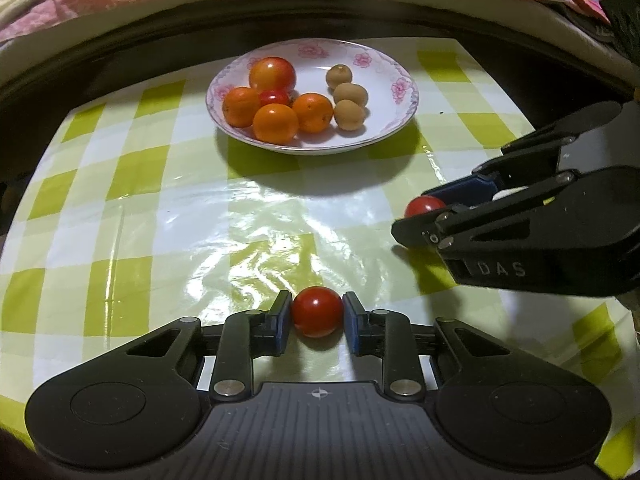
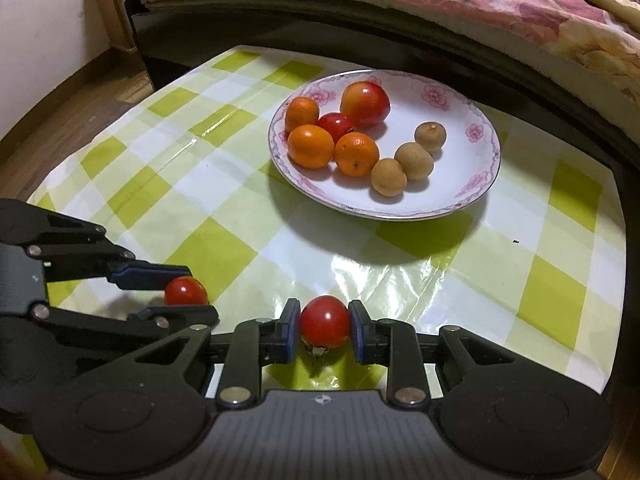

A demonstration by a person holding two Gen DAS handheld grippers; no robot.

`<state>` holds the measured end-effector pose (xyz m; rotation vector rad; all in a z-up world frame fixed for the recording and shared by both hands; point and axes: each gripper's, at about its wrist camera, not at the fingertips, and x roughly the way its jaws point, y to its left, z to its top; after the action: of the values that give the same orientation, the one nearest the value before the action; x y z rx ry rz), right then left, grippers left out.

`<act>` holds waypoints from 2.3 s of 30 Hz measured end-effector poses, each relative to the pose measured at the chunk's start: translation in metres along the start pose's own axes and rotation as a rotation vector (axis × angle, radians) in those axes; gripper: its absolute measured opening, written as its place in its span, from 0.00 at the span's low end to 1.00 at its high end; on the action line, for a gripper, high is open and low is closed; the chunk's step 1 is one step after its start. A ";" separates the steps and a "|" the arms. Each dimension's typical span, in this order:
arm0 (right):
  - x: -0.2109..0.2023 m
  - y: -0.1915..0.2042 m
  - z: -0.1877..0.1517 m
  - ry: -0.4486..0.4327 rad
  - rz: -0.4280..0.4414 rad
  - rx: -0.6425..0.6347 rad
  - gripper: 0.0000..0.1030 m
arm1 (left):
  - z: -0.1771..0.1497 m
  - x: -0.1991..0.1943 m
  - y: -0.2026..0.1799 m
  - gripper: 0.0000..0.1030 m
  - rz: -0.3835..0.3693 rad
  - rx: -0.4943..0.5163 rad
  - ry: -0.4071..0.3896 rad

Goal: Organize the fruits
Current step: 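Lift and carry both cherry tomatoes toward the plate with both tools, then lower both cherry tomatoes onto the plate and open both tools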

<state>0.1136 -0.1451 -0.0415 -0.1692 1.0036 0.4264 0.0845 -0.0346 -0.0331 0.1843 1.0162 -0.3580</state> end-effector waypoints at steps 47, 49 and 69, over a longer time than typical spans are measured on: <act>-0.008 -0.045 0.049 -0.112 -0.021 0.139 0.28 | 0.083 0.011 0.016 0.33 0.011 -0.074 -0.128; -0.003 -0.049 0.053 -0.110 -0.019 0.148 0.28 | 0.084 0.014 0.016 0.33 0.012 -0.074 -0.124; 0.027 -0.077 0.078 -0.132 -0.009 0.244 0.28 | 0.113 0.040 0.030 0.32 0.024 -0.112 -0.154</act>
<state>0.2195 -0.1820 -0.0268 0.0732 0.9159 0.2999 0.2042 -0.0505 -0.0090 0.0667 0.8782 -0.2885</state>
